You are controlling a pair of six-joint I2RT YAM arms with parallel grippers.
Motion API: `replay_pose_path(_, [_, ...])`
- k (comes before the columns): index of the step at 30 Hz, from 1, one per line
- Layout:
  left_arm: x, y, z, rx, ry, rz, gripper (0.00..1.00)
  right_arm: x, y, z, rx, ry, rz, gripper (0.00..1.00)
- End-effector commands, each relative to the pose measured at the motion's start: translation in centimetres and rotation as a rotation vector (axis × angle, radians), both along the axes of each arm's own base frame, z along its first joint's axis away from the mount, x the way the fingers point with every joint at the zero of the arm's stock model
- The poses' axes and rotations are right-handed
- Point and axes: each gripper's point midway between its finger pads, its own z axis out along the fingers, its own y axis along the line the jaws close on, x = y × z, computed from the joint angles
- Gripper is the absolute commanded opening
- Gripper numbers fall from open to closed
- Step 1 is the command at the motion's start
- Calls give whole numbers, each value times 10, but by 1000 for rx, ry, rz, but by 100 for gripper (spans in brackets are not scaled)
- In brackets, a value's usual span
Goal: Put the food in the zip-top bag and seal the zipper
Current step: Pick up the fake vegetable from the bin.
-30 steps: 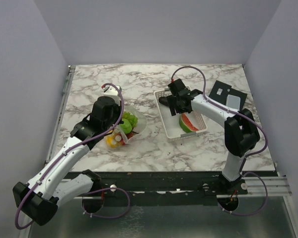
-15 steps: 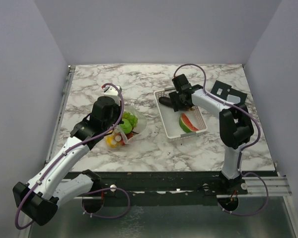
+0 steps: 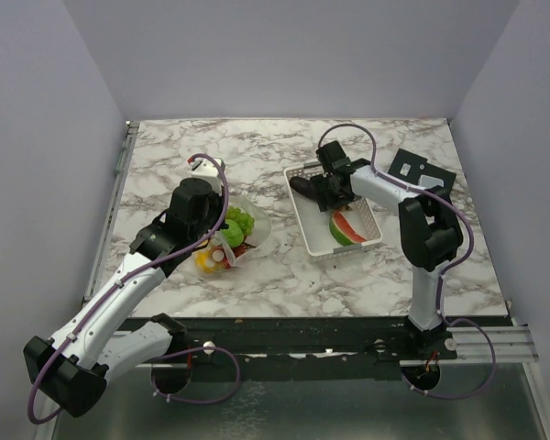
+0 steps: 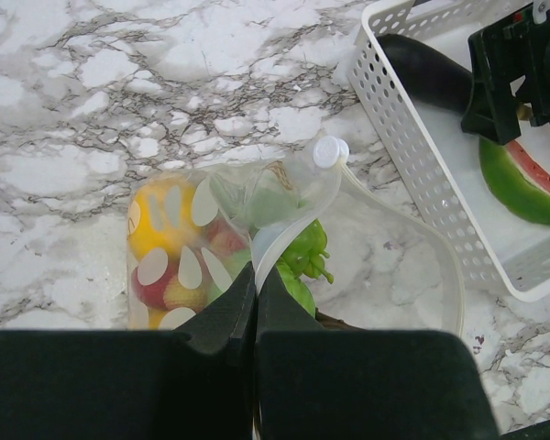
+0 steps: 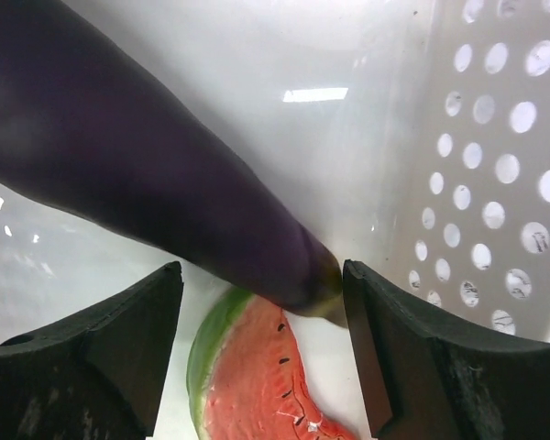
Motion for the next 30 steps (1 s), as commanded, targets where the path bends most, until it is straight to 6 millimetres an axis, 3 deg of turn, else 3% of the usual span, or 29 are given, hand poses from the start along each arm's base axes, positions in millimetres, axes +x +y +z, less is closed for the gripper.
replay_pose_path(1, [-1, -3, 2, -15, -15, -18, 0, -13, 9, -3, 64, 44, 33, 73])
replay_pose_path(14, [0, -3, 1, -14, -12, -16, 0, -38, 12, 2, 114, 63, 34, 52])
replay_pose_path(16, [0, -4, 1, -13, -10, -18, 0, -40, 10, 5, 115, 54, 30, 45])
replay_pose_path(24, [0, -4, 0, -12, -8, -17, 0, -46, 9, 31, 120, 9, 13, 12])
replay_pose_path(30, [0, -5, 0, -14, -7, -20, 0, -62, 6, 58, 88, -12, 16, 3])
